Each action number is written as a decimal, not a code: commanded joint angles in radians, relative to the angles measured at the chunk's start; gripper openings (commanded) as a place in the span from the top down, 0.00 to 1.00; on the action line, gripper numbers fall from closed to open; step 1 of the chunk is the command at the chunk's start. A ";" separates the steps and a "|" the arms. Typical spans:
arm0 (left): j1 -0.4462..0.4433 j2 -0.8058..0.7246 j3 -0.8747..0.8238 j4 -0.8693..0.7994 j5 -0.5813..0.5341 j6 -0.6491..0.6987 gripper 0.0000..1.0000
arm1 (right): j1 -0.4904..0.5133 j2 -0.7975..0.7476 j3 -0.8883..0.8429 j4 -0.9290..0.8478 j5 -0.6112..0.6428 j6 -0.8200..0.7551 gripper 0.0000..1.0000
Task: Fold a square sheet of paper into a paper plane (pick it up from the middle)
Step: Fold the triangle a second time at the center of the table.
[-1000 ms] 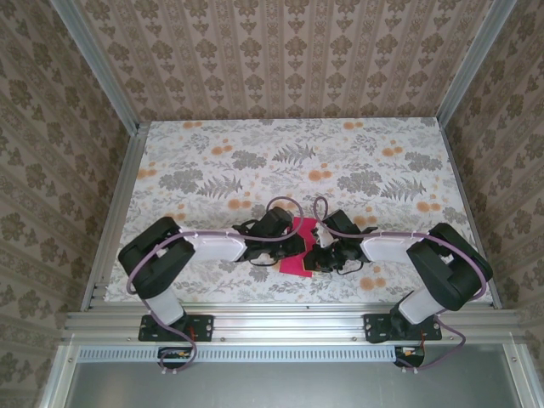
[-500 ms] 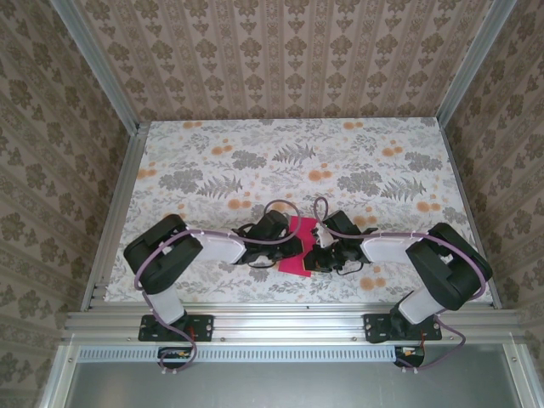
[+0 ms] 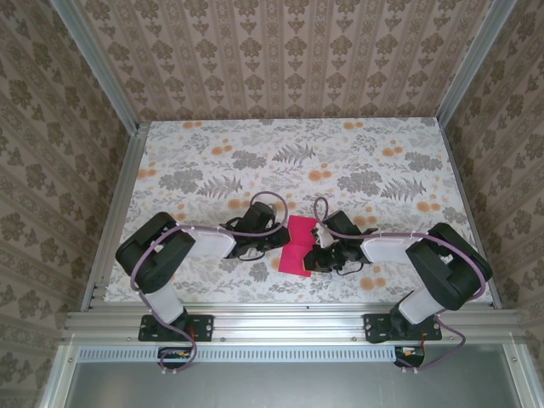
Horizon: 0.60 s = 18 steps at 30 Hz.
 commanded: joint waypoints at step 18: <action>-0.090 -0.089 0.032 -0.048 0.037 -0.021 0.82 | 0.010 0.074 -0.048 -0.112 0.108 -0.004 0.87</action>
